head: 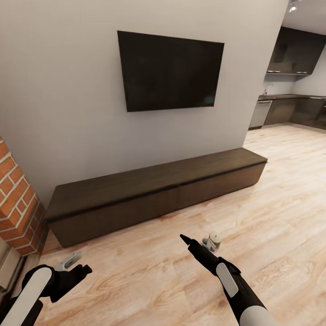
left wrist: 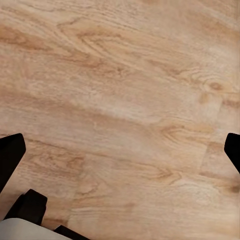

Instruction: Place each of the two pumpkins and all three candles from the living room inside a cabinet in the living room (use any cabinet), then make sure every cabinet is closed, and position the cauldron so it is next to a table in the living room.

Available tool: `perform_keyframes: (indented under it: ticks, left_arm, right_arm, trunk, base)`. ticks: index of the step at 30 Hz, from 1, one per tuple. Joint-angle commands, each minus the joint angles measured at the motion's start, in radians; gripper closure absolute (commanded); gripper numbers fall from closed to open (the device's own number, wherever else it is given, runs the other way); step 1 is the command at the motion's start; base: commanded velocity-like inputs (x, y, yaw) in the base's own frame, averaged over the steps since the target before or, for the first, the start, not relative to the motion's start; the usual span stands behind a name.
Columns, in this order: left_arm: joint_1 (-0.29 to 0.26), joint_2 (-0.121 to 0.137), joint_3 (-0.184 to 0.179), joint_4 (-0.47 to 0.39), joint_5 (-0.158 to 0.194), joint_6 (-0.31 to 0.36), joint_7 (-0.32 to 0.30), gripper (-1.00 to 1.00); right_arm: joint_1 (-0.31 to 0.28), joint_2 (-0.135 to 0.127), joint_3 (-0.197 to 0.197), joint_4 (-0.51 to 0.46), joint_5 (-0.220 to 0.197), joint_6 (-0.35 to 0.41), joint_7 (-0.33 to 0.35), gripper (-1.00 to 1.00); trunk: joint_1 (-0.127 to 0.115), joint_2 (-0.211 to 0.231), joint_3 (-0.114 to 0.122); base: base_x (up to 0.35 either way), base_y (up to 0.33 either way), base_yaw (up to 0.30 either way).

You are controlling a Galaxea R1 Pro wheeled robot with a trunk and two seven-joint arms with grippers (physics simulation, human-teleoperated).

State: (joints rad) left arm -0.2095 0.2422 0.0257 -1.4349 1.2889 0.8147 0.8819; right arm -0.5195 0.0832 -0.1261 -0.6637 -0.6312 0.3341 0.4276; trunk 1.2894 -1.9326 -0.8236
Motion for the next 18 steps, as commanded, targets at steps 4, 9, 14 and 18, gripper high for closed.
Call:
perform_keyframes:
  ticks: [4,9,14,18]
  left_arm:
    - [-0.001,0.000,0.000,-0.001,0.010,0.001,0.009,-1.00]
    - [-0.001,0.000,0.000,-0.001,0.010,0.001,0.009,-1.00]
    - [-0.001,0.000,0.000,0.000,0.010,0.001,0.009,-1.00]
    - [-0.001,0.000,0.000,0.001,0.010,0.001,0.009,-1.00]
  right_arm:
    - [-0.001,0.001,-0.006,-0.001,-0.007,0.009,0.002,-1.00]
    - [-0.001,0.001,-0.005,-0.001,-0.007,0.008,0.002,-1.00]
    - [-0.001,0.001,-0.005,-0.001,-0.007,0.008,0.003,-1.00]
    - [-0.001,0.001,-0.004,-0.002,-0.007,0.008,0.003,-1.00]
  trunk:
    - [0.000,0.000,-0.001]
    - [0.000,0.000,0.001]
    - [0.000,0.000,0.004]
    - [0.000,0.000,0.004]
  base:
    - [0.169,0.121,0.004]
    - [0.036,0.021,0.198]
    - [0.102,0.002,0.266]
    - [0.273,0.000,0.278]
